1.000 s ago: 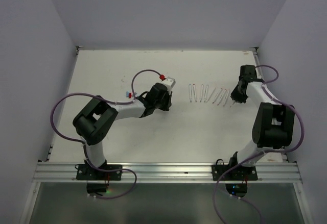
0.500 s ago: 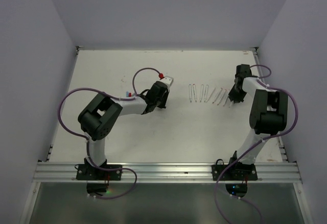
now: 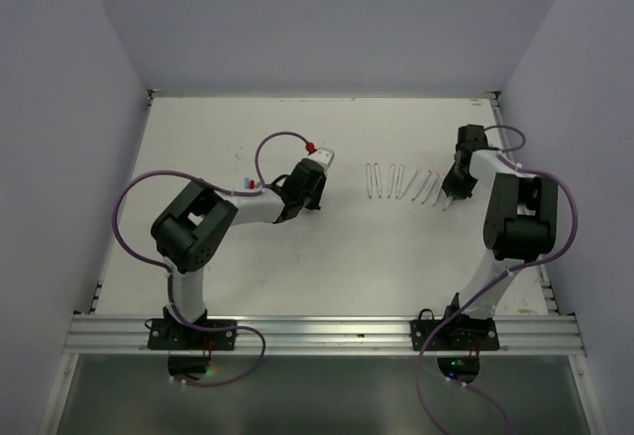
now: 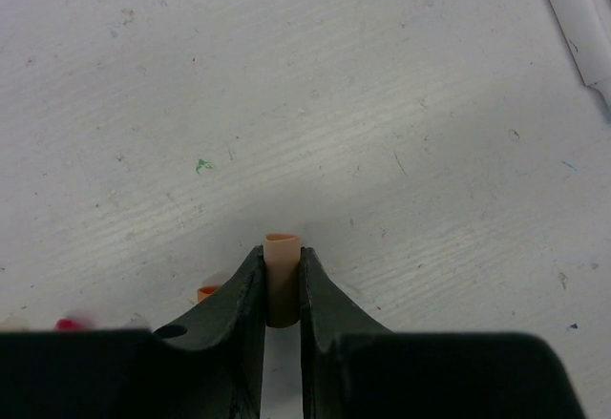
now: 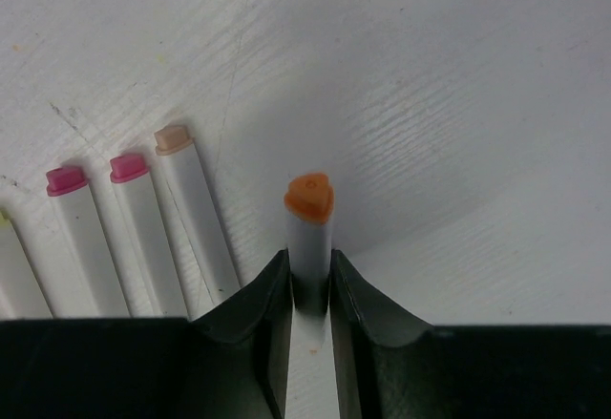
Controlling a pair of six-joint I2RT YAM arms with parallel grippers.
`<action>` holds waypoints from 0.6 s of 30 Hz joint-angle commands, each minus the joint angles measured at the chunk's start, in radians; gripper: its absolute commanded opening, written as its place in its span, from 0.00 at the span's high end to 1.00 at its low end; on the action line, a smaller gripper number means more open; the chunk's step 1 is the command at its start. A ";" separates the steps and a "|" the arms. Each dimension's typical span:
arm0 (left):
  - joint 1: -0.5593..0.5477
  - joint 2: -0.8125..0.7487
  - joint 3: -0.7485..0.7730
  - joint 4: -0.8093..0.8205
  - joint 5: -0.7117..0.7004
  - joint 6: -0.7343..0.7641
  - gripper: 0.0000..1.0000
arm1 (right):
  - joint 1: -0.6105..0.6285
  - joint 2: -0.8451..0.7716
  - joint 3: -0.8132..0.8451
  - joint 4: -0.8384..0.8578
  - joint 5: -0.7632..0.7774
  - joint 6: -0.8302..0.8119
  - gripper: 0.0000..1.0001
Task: Open the pen caps
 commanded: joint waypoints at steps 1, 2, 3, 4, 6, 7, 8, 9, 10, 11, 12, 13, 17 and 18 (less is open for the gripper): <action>0.009 -0.015 -0.033 -0.038 -0.031 0.005 0.87 | -0.003 -0.002 0.012 0.020 -0.005 -0.012 0.73; 0.009 -0.016 -0.038 -0.041 -0.034 0.002 0.86 | -0.003 -0.002 0.012 0.021 -0.003 -0.012 0.72; 0.009 -0.018 -0.043 -0.039 -0.031 0.000 0.85 | -0.003 -0.002 0.009 0.020 -0.002 -0.012 0.71; 0.009 -0.021 -0.047 -0.038 -0.031 -0.003 0.83 | -0.003 -0.002 0.010 0.018 -0.002 -0.012 0.68; 0.009 -0.024 -0.055 -0.039 -0.035 -0.012 0.80 | -0.003 -0.002 0.010 0.020 -0.012 -0.012 0.65; 0.009 -0.024 -0.058 -0.038 -0.035 -0.012 0.78 | -0.003 0.000 0.010 0.021 -0.016 -0.012 0.62; 0.009 -0.028 -0.062 -0.038 -0.035 -0.017 0.74 | -0.003 0.000 0.010 0.020 -0.019 -0.013 0.62; 0.009 -0.030 -0.063 -0.039 -0.035 -0.018 0.73 | -0.003 0.003 0.012 0.021 -0.019 -0.015 0.61; 0.009 -0.030 -0.064 -0.039 -0.034 -0.018 0.71 | -0.003 0.005 0.013 0.021 -0.022 -0.015 0.61; 0.009 -0.031 -0.064 -0.039 -0.032 -0.020 0.69 | -0.003 0.005 0.015 0.020 -0.022 -0.016 0.61; 0.009 -0.033 -0.066 -0.038 -0.031 -0.020 0.68 | -0.003 0.005 0.015 0.018 -0.023 -0.018 0.61; 0.009 -0.035 -0.066 -0.038 -0.029 -0.020 0.66 | -0.003 0.003 0.016 0.020 -0.026 -0.018 0.60; 0.009 -0.045 -0.067 -0.036 -0.031 -0.020 0.64 | -0.003 -0.006 0.016 0.023 -0.035 -0.027 0.60; 0.009 -0.050 -0.066 -0.035 -0.031 -0.020 0.63 | -0.003 -0.008 0.013 0.026 -0.039 -0.027 0.60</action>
